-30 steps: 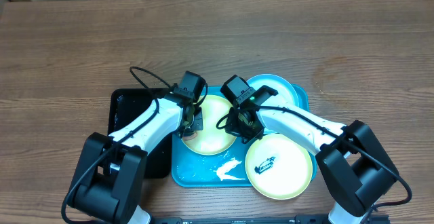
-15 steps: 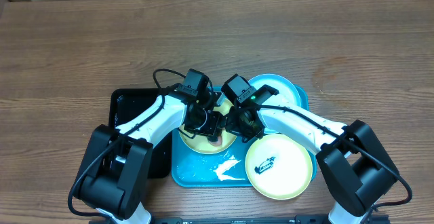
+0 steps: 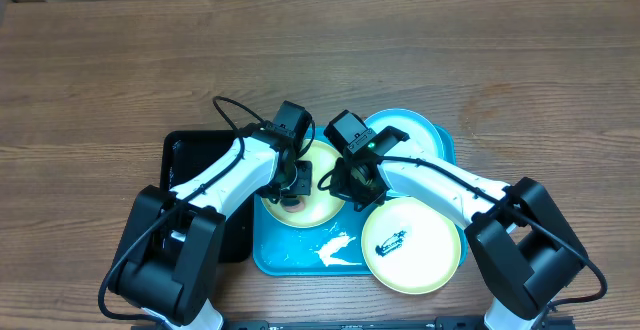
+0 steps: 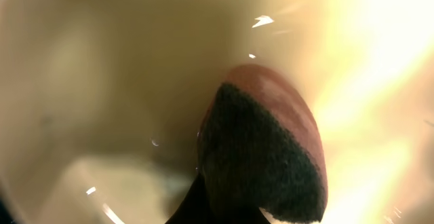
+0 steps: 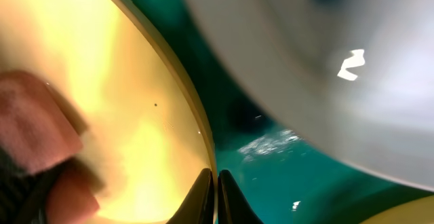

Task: Clean dirty plates on tray and stack at the side
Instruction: 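Scrub the yellow plate surface with the sponge in left gripper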

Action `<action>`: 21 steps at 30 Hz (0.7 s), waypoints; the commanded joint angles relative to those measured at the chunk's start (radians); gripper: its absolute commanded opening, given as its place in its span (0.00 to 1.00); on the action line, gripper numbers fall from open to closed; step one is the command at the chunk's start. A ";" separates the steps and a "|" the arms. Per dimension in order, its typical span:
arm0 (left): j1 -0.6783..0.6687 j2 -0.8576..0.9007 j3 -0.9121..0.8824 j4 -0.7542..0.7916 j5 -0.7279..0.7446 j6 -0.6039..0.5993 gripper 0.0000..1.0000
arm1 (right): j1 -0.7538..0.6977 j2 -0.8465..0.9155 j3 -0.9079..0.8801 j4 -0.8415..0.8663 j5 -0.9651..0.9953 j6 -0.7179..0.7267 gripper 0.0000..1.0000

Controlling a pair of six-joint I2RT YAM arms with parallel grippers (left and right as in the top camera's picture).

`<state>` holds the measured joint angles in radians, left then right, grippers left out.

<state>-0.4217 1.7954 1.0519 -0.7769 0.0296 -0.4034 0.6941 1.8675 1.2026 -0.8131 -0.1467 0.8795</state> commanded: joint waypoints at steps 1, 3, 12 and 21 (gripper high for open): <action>0.009 0.016 -0.020 -0.031 -0.263 -0.105 0.04 | -0.003 -0.026 0.021 -0.011 0.014 0.004 0.04; 0.009 0.016 -0.020 -0.038 -0.304 -0.136 0.04 | -0.003 -0.026 0.021 -0.012 0.014 0.004 0.04; 0.008 0.017 -0.019 -0.013 -0.328 -0.227 0.04 | -0.003 -0.026 0.021 -0.012 0.014 0.004 0.04; 0.008 0.017 -0.006 0.174 0.003 -0.022 0.04 | -0.003 -0.026 0.021 -0.012 0.014 0.003 0.04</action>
<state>-0.4206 1.7958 1.0439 -0.6540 -0.1635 -0.5526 0.6933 1.8675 1.2045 -0.8230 -0.1421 0.8867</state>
